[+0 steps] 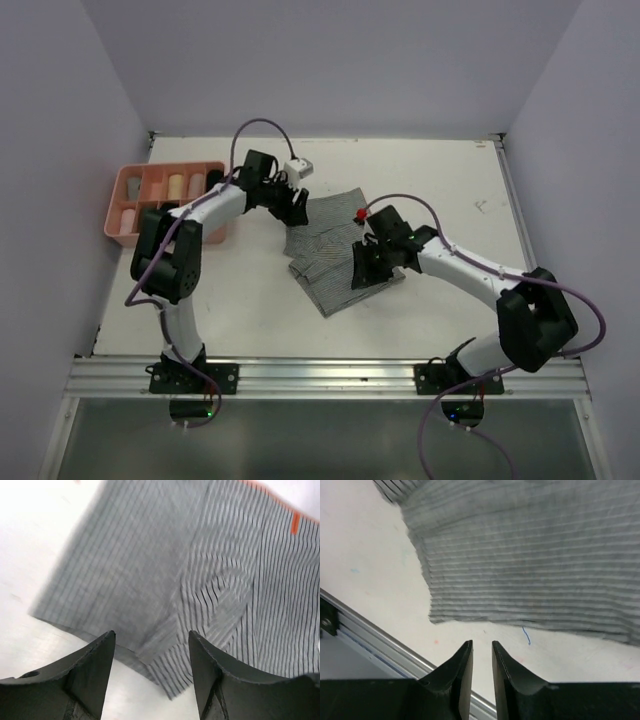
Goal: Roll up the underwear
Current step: Flatten the underwear, then fold the underwear
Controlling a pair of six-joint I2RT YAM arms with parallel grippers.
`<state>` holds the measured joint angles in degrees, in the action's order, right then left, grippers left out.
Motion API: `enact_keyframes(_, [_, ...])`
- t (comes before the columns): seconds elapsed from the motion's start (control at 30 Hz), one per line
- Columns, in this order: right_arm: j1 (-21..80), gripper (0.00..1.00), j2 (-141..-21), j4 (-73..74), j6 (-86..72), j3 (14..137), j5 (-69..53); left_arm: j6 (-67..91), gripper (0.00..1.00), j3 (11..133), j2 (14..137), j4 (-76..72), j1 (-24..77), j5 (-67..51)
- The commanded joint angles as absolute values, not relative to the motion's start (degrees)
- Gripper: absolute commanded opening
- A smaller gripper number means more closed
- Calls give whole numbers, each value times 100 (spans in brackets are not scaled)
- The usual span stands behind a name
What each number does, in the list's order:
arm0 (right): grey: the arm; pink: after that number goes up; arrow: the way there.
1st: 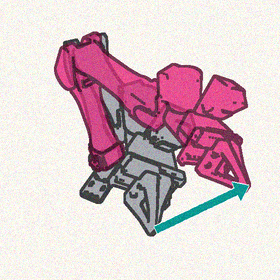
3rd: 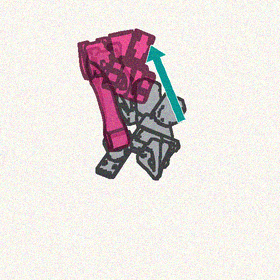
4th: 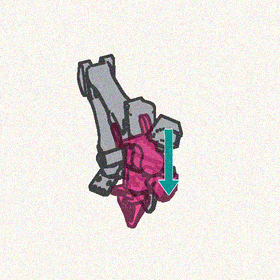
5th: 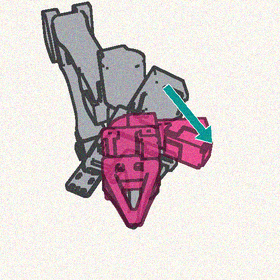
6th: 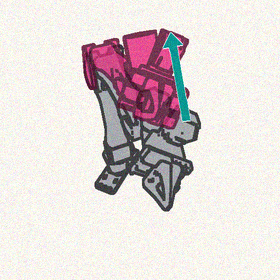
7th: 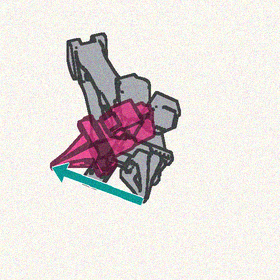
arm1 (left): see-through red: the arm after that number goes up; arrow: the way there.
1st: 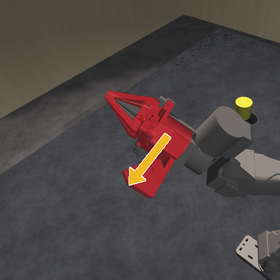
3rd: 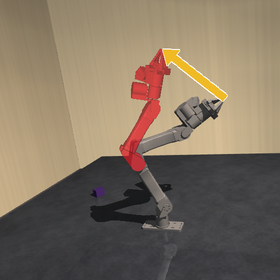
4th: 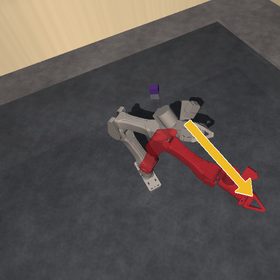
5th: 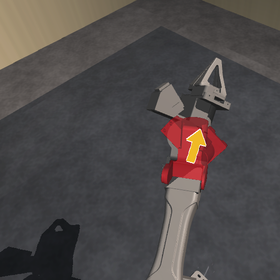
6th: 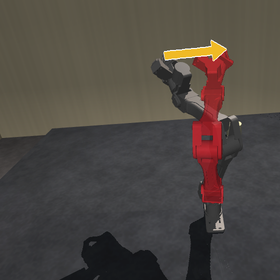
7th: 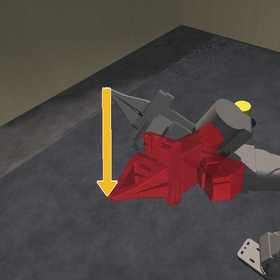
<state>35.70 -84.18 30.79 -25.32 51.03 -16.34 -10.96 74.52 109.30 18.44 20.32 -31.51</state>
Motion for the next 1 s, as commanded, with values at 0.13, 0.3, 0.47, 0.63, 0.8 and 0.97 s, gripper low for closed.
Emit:
enact_keyframes(0.13, [2244,31,-8664,2742,-2250,6904,-1170,-1187,63,9087,11513,1670,1529,-3270])
enact_keyframes(0.3, [1820,31,-10351,2918,-1978,8643,-687,-853,63,9632,12189,1503,1512,-2822])
enact_keyframes(0.47, [1653,35,-11783,2926,-1863,10166,-659,-694,63,9748,12480,1529,1459,-2778])
enact_keyframes(0.63, [1547,43,-13119,2900,-1820,11486,-904,-738,63,9580,12507,1617,1459,-2751])
enact_keyframes(0.8, [1521,41,-13816,3260,-1670,11936,-1090,-826,61,9457,12594,1802,1459,-2891])
enact_keyframes(0.97, [1450,40,-13467,2893,-1643,10901,-1195,-905,58,9921,13120,2074,1503,-2944])
